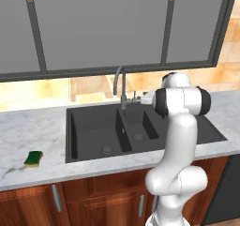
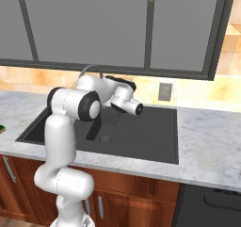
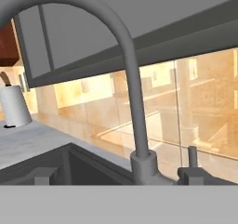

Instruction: Soak the sponge with water for a few seconds and then drop it inside the sink.

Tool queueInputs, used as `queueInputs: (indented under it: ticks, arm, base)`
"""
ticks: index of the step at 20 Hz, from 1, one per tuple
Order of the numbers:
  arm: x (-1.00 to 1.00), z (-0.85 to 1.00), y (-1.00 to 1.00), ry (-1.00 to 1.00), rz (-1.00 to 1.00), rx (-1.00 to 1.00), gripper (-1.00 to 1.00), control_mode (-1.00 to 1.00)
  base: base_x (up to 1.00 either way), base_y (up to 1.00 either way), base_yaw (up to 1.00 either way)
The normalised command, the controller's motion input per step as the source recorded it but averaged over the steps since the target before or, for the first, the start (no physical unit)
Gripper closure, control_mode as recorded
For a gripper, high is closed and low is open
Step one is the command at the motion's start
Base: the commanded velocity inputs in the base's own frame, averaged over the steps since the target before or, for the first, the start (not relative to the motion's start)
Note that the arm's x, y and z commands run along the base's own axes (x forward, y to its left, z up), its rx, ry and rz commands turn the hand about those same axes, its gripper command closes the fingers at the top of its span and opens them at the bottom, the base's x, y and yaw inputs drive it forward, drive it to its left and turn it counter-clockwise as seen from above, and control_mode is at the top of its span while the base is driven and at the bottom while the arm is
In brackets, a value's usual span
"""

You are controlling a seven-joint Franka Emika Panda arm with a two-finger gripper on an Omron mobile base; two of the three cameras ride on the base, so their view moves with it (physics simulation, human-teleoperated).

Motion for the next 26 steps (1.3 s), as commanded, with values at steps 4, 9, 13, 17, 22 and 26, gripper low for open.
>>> queueInputs:
  ticks: [4, 9, 13, 17, 22, 26]
  arm:
    - [0.28, 0.0, 0.0, 0.0, 0.0, 0.0, -1.0, -1.0]
    - [0.25, -0.14, 0.0, 0.0, 0.0, 0.0, -1.0, -1.0]
    - [0.25, -0.15, 0.0, 0.0, 0.0, 0.0, -1.0, -1.0]
    - [0.22, -0.12, 0.0, 0.0, 0.0, 0.0, -1.0, -1.0]
    - [0.24, -0.08, 0.0, 0.0, 0.0, 0.0, -1.0, -1.0]
    - [0.24, -0.11, 0.0, 0.0, 0.0, 0.0, -1.0, -1.0]
  base:
    - [0.0, 0.0, 0.0]
    - [0.0, 0.0, 0.0]
    - [0.0, 0.0, 0.0]
    - [0.0, 0.0, 0.0]
    - [0.0, 0.0, 0.0]
    - [0.0, 0.0, 0.0]
